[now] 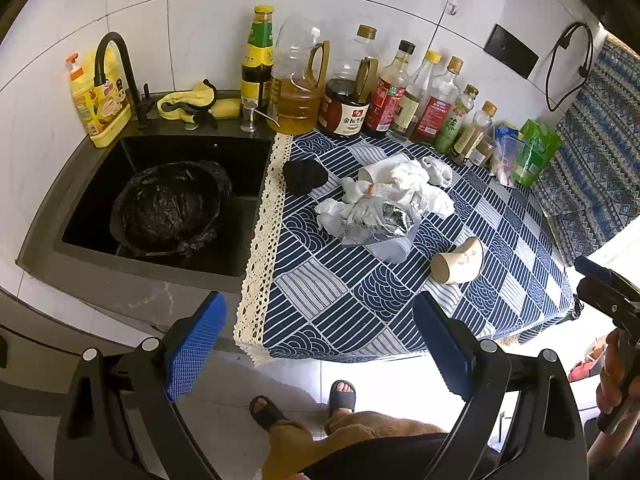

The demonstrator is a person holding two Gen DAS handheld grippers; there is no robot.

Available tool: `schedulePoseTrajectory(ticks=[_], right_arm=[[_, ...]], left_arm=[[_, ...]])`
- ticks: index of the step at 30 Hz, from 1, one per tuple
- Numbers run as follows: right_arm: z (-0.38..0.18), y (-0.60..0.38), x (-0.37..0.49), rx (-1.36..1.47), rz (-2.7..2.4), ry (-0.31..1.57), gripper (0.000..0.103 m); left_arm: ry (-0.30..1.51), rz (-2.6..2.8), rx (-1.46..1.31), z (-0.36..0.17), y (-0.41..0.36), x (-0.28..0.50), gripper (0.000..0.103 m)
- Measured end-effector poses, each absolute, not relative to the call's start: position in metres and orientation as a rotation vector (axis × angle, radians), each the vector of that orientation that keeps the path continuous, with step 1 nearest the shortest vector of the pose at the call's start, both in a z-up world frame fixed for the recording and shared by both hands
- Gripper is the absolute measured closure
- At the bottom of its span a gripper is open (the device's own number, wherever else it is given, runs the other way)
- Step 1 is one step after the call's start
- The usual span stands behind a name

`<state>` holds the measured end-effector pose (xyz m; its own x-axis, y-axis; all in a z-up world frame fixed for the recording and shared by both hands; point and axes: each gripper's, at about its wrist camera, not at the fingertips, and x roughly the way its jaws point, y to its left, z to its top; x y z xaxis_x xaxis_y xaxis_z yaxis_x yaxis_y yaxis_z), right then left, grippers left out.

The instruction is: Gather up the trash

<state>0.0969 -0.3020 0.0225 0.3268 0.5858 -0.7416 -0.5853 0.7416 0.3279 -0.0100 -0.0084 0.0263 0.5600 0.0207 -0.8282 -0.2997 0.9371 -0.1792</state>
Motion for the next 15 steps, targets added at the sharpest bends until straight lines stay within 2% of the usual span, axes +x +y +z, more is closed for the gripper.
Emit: schedulePoseTrajectory(ticks=[15], right_arm=[[0.012,-0.314,0.117,0.010,0.785,1.003,0.004]], left_arm=[[0.983,0.223,-0.336,0.022,-0.015,0.001,0.011]])
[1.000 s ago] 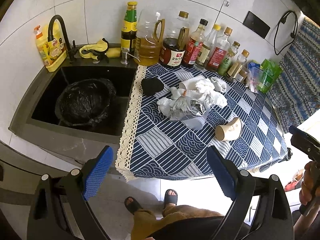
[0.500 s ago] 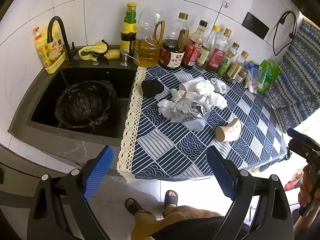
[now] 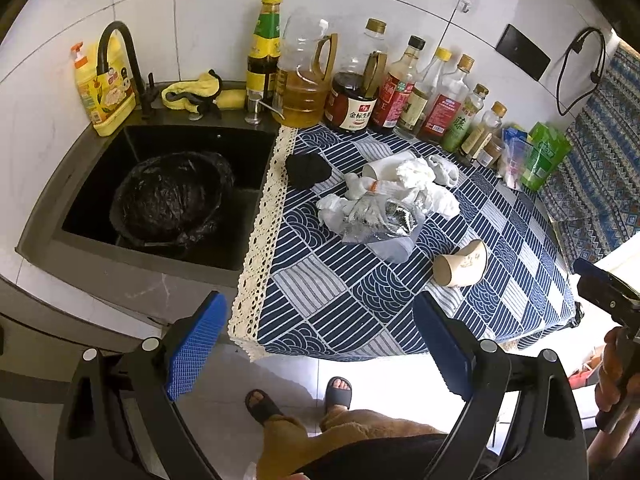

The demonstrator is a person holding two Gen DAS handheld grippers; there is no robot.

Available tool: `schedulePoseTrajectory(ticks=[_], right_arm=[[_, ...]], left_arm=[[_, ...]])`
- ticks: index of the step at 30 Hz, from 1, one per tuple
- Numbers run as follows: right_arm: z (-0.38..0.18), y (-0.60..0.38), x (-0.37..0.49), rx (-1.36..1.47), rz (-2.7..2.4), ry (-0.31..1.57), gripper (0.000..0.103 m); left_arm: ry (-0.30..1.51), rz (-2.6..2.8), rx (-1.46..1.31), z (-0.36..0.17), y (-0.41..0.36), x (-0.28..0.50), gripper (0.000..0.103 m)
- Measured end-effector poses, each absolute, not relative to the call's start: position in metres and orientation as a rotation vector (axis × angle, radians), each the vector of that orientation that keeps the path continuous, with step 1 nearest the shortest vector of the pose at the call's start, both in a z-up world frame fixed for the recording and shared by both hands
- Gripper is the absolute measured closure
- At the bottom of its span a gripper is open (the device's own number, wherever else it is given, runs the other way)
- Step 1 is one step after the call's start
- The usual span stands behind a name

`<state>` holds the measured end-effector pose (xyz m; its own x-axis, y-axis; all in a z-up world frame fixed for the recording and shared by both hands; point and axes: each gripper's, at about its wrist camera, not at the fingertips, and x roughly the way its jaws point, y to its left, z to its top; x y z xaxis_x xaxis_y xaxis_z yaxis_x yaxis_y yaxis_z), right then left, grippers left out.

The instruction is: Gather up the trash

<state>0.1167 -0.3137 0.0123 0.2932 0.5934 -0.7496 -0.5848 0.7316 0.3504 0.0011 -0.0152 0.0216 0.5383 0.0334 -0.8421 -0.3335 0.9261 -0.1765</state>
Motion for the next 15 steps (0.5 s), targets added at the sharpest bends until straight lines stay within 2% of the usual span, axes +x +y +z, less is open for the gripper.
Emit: schedulePoseTrajectory(ticks=[15], right_arm=[[-0.012,-0.350,0.151,0.017,0.842,1.059,0.004]], left_arm=[[0.999,0.244,-0.324,0.013,-0.056,0.045,0.011]])
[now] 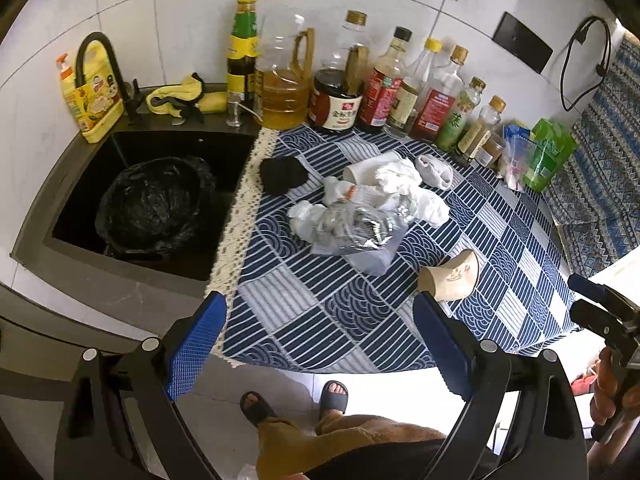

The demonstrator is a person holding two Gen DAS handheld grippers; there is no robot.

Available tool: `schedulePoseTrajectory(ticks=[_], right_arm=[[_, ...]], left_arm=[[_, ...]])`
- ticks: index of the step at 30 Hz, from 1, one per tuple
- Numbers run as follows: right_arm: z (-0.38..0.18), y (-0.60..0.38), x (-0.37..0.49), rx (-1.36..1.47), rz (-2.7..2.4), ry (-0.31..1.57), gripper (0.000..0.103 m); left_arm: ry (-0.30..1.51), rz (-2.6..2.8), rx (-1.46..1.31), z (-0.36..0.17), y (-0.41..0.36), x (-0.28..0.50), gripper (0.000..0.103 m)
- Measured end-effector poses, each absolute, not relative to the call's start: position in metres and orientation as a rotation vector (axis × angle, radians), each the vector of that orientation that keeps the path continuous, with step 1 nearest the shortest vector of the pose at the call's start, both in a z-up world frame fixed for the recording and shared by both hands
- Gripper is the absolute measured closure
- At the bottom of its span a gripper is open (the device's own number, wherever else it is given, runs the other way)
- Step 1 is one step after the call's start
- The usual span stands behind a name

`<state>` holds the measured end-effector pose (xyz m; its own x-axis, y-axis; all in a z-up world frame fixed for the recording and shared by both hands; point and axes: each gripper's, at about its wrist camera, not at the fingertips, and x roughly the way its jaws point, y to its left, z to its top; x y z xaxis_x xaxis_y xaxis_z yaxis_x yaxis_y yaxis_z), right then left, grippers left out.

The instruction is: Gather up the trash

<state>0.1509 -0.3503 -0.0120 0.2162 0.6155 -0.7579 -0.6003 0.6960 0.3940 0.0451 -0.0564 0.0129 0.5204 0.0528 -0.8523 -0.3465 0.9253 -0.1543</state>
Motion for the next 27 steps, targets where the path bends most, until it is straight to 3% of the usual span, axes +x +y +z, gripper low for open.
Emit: schedulePoseTrajectory(ticks=[13,27], right_arm=[[-0.061,-0.371,0.175,0.073,0.882,1.183,0.004],[-0.111,-0.344,0.189,0.207,0.800,1.374,0.004]], left_arm=[[1.127,0.177,-0.477,-0.051,-0.059,0.119,0.011],[1.135,0.128,-1.229,-0.132,0.016,0.158,0.012]])
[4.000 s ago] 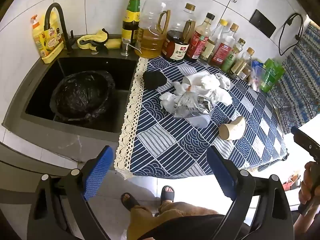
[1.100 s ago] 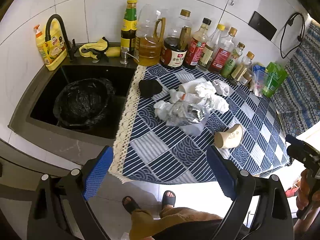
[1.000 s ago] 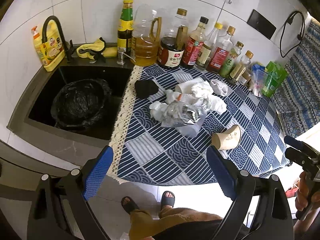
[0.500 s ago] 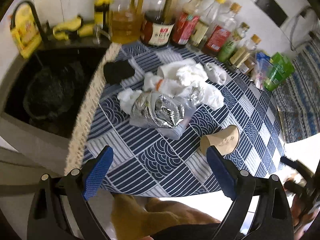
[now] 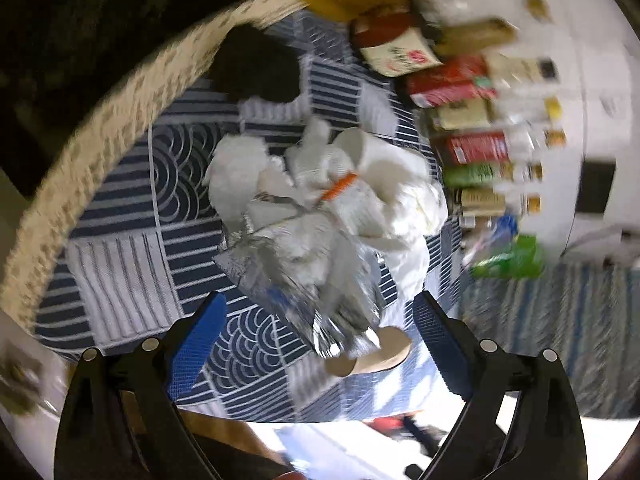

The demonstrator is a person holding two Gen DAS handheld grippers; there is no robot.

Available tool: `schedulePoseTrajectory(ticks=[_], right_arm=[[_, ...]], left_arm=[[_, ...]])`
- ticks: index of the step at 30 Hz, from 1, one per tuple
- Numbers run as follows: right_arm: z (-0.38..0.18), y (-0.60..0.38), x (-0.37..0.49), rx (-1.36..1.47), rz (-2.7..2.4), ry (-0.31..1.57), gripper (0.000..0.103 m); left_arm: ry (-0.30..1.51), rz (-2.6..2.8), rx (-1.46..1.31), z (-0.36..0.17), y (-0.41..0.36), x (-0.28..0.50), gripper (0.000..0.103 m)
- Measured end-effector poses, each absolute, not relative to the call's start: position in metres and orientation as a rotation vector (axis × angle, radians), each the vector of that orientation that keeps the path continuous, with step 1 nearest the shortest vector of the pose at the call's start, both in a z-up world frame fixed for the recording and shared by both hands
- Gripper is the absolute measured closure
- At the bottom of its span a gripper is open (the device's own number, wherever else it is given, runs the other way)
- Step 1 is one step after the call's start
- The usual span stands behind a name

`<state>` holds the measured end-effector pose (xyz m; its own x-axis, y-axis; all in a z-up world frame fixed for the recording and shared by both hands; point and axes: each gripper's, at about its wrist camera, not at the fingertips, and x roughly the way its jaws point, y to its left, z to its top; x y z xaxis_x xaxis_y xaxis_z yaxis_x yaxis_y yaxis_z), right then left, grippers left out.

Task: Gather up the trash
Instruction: 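Grasp the crumpled silver foil with the left tool while the right tool grasps the tan paper cup, then carry foil and paper cup over the black trash bag and open both tools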

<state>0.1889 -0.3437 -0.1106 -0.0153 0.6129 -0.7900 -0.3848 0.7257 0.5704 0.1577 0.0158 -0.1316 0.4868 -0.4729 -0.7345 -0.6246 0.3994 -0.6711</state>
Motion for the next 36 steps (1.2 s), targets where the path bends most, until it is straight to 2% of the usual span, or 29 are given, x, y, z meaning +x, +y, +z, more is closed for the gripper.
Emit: schedulePoseTrajectory(ticks=[9,10,11,18,27,36], right_arm=[[-0.154,-0.349,0.203,0.454,0.673,1.522,0.004],[-0.155,-0.350,0.204,0.472,0.665,1.527,0.004],[-0.156,-0.351,0.207,0.496,0.658,1.529,0.004],[-0.177,-0.355,0.217,0.738,0.597,1.615,0.004],[-0.203,-0.362,0.239,0.966,0.409,1.647,0.004],[-0.211,-0.358,0.249,0.952,0.230,1.617,0.024]], left_arm=[[1.152,0.142,-1.436,-0.173,0.033,0.174,0.013],[1.150,0.138,-1.441,-0.174,0.034,0.177,0.015],[1.146,0.131,-1.443,-0.175,0.035,0.178,0.021],[1.127,0.115,-1.446,-0.176,0.036,0.181,0.027],[1.106,0.048,-1.392,-0.161,0.046,0.169,0.029],[1.008,0.015,-1.280,-0.124,0.075,0.142,0.029]])
